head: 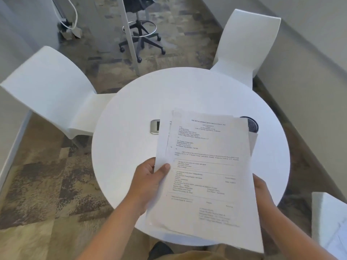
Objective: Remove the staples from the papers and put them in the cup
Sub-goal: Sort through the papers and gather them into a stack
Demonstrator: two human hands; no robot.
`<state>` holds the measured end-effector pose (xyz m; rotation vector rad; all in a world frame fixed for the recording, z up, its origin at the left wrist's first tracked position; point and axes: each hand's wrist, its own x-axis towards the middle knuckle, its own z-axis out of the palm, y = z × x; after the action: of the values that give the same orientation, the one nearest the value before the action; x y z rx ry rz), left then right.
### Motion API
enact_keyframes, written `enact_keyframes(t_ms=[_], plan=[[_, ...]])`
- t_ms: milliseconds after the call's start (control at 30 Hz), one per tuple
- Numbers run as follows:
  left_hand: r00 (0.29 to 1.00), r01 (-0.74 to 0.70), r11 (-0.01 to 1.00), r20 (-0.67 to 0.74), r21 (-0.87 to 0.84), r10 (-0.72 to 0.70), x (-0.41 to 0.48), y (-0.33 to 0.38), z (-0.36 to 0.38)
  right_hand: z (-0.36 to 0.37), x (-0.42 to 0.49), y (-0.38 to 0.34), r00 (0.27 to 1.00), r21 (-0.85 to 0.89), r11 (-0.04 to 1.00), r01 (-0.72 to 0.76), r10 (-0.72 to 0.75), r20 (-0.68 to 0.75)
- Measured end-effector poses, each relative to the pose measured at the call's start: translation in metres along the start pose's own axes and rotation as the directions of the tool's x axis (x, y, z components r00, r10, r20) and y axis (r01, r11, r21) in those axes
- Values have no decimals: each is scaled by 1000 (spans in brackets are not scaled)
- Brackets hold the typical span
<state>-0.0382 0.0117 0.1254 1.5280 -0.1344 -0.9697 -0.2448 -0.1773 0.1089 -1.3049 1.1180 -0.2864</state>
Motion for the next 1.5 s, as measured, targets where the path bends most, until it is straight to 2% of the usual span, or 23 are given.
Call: enact_keyframes(t_ms=[100,233,300,367,400,467,500,567,633,700,800,967,1033,1167,1267,1367,1500], plan=[[999,9,992,-47,127,-3,2,-9,9,6,-5,-9,999,15,999,28,-28,43],[977,-1,937,-199,350,75,5,-13,13,7,-8,-11,992,53,997,50,-55,114],[979,22,957,-199,289,37,7,-13,13,7,-10,-13,989,57,997,45,-52,138],[985,103,990,-147,101,-88,8,-11,11,9,-12,-16,988,63,997,51,-60,144],[985,144,989,-103,33,-140,9,-12,10,9,-12,-15,990,43,998,54,-59,127],[988,152,988,1,0,-152,9,-12,9,8,-10,-12,999,-14,1000,23,-22,39],[990,138,990,35,-6,-138,9,-13,9,7,-9,-11,999,-14,999,-30,30,18],[991,122,992,68,-36,-120,7,-13,10,7,-8,-15,995,114,990,-87,81,55],[992,99,995,84,-30,-96,6,-12,11,6,-7,-19,985,194,980,-48,14,171],[993,74,997,92,-14,-72,6,-11,12,4,-4,-21,972,115,993,37,-63,227],[995,-7,999,101,31,4,7,-5,16,6,0,-26,977,-3,990,140,-138,162],[960,-276,961,50,-20,276,11,3,22,9,5,-36,958,-49,957,286,-283,55],[925,-378,925,54,31,376,17,1,20,10,11,-31,945,-134,936,327,-325,33],[912,-409,894,115,181,394,29,-8,20,14,20,-21,928,-257,892,372,-366,73],[911,-411,893,114,183,396,32,-9,20,14,26,-19,917,-328,866,377,-400,0],[917,-397,911,84,111,390,31,1,21,6,29,-23,928,-214,917,338,-363,-89],[933,-355,933,42,-64,358,28,20,26,-5,25,-40,934,-7,940,340,-339,-116]])
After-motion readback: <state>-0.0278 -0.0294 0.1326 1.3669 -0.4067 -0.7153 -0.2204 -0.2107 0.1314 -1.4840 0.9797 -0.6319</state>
